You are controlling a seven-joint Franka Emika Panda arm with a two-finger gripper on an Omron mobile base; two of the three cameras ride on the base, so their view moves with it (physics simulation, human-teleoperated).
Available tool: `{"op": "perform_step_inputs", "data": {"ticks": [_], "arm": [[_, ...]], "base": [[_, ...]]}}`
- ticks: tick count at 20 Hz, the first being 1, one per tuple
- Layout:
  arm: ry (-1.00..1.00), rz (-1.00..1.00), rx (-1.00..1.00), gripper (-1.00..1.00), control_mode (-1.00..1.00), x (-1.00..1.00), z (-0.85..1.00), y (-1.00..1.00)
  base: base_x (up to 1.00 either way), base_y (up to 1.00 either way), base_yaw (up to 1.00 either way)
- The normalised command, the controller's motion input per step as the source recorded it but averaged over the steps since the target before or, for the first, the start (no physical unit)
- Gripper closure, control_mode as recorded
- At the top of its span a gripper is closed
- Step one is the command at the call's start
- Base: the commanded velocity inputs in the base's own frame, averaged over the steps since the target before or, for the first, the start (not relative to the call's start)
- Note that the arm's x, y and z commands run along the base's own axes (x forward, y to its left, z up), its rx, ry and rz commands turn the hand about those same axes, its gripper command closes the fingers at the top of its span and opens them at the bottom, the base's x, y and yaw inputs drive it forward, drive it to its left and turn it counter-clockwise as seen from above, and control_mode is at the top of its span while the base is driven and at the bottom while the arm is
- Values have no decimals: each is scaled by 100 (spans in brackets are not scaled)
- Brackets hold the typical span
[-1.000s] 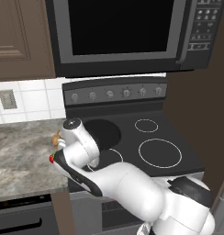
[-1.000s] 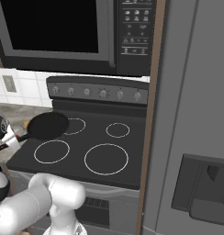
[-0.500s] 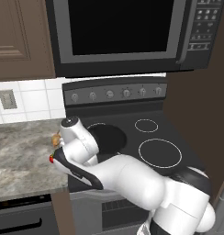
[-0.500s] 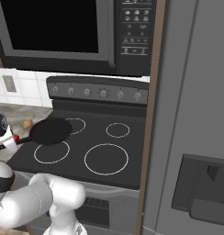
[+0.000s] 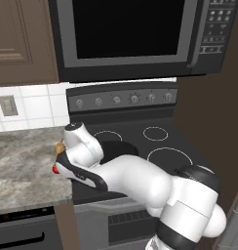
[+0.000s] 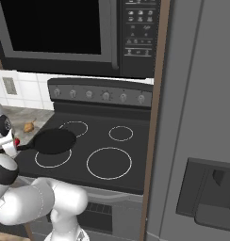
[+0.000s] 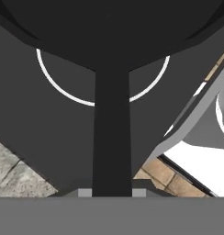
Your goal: Place the pan on the front left burner on the stove. Then place the tomato and the onion in the pan and turn on the front left burner.
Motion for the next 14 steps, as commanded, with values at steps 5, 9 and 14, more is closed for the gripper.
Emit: {"op": "perform_step_inputs", "data": {"ticks": [5,9,14], "arm": [[7,-5,0,100,-100,0,-13,0],[1,-3,0,100,-100,0,-11,0],[0,-3,0,100,-100,0,-10,0]], "base": [[0,0,0],[0,0,0],[0,0,0]]}}
